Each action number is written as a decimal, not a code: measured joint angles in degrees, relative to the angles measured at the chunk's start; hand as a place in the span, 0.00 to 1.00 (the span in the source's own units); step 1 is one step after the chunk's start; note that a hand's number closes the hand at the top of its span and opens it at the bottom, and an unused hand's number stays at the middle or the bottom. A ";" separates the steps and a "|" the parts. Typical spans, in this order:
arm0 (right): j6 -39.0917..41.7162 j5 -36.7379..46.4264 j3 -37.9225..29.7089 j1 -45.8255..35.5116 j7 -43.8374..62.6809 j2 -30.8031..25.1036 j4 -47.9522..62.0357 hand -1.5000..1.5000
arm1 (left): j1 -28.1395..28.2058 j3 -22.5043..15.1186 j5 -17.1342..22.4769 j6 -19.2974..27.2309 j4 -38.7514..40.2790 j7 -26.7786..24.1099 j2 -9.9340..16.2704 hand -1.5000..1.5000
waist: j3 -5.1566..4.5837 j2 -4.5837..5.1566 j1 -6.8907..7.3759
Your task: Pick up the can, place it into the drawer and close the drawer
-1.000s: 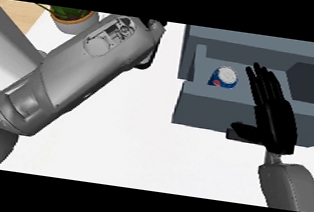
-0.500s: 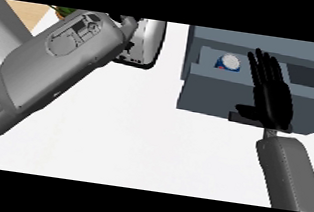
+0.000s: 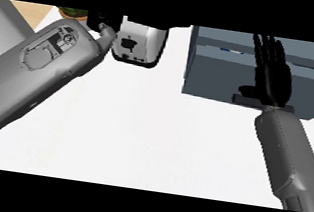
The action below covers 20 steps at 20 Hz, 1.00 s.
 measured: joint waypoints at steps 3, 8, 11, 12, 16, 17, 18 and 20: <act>-2.85 0.42 -1.49 -3.82 0.54 0.34 5.94 0.00 | 2.74 -0.15 -0.31 -0.52 -3.45 0.56 1.73 0.00 | 0.29 0.34 0.29; -6.54 0.76 -3.47 -10.38 1.14 0.43 14.67 0.00 | 6.56 -0.07 -1.20 -0.11 -7.88 1.54 3.38 0.00 | 0.67 0.68 0.14; -7.13 0.72 -4.35 -13.93 0.81 -0.14 18.76 0.00 | 9.10 0.38 -1.70 -0.50 -9.44 0.60 4.14 0.00 | 0.70 0.94 0.04; -7.49 0.79 -4.62 -14.90 0.85 -0.29 20.05 0.00 | 9.47 0.45 -1.86 -0.54 -10.22 0.83 4.43 0.00 | 0.69 0.95 0.07; -6.94 0.93 -5.53 -18.50 1.00 -1.33 24.63 0.00 | 11.91 0.22 -2.77 0.00 -13.36 1.16 5.13 0.00 | 0.81 1.21 0.49; -6.87 0.91 -5.75 -19.24 1.04 -1.47 25.52 0.00 | 12.42 0.26 -2.92 -0.03 -13.71 1.08 5.22 0.00 | 0.84 1.32 0.47; -6.70 0.84 -5.98 -19.85 1.00 -1.72 26.30 0.00 | 13.19 0.45 -2.93 -0.40 -14.29 0.68 5.52 0.00 | 0.86 1.42 0.56; -6.55 1.00 -6.19 -20.99 1.07 -1.88 27.94 0.00 | 14.10 0.20 -3.42 0.01 -15.48 1.04 5.52 0.00 | 0.91 1.48 0.46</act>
